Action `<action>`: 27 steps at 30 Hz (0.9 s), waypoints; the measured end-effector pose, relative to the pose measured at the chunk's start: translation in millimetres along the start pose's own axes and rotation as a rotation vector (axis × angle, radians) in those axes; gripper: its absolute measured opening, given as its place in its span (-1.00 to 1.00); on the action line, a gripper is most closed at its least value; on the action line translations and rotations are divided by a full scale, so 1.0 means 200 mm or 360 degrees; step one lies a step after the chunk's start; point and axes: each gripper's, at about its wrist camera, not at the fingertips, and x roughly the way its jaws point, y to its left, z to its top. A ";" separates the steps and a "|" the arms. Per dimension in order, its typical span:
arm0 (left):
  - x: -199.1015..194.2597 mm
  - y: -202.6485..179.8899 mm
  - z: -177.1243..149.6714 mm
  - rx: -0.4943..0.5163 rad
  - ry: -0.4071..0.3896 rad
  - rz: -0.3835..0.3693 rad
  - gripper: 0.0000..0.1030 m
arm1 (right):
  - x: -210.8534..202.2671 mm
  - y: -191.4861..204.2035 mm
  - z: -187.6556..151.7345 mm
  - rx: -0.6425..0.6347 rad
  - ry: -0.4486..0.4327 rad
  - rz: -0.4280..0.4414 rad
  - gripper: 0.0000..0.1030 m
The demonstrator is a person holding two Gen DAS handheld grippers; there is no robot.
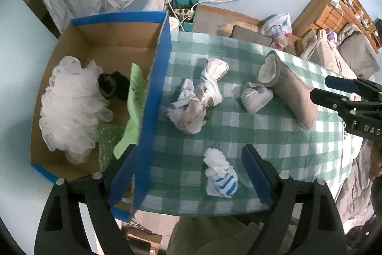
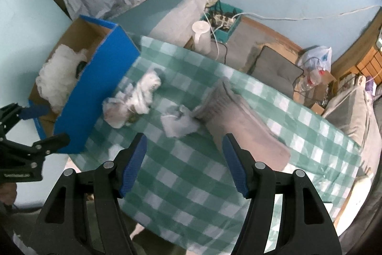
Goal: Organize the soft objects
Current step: 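Move both tools back over the table toward the remaining items, then close the left tool on the striped sock bundle while the right tool grips the grey slipper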
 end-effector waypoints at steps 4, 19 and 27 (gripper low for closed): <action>0.04 -0.04 0.00 0.0000 0.0022 0.0014 0.71 | 0.06 -0.05 -0.02 -0.0032 0.0052 -0.0020 0.27; 0.27 -0.11 -0.08 -0.0276 0.0174 0.0040 0.71 | 0.33 -0.18 -0.04 -0.0265 0.0236 -0.0102 0.27; 0.41 -0.10 -0.17 -0.0468 0.0246 0.0042 0.71 | 0.45 -0.19 -0.03 -0.0427 0.0303 -0.0155 0.27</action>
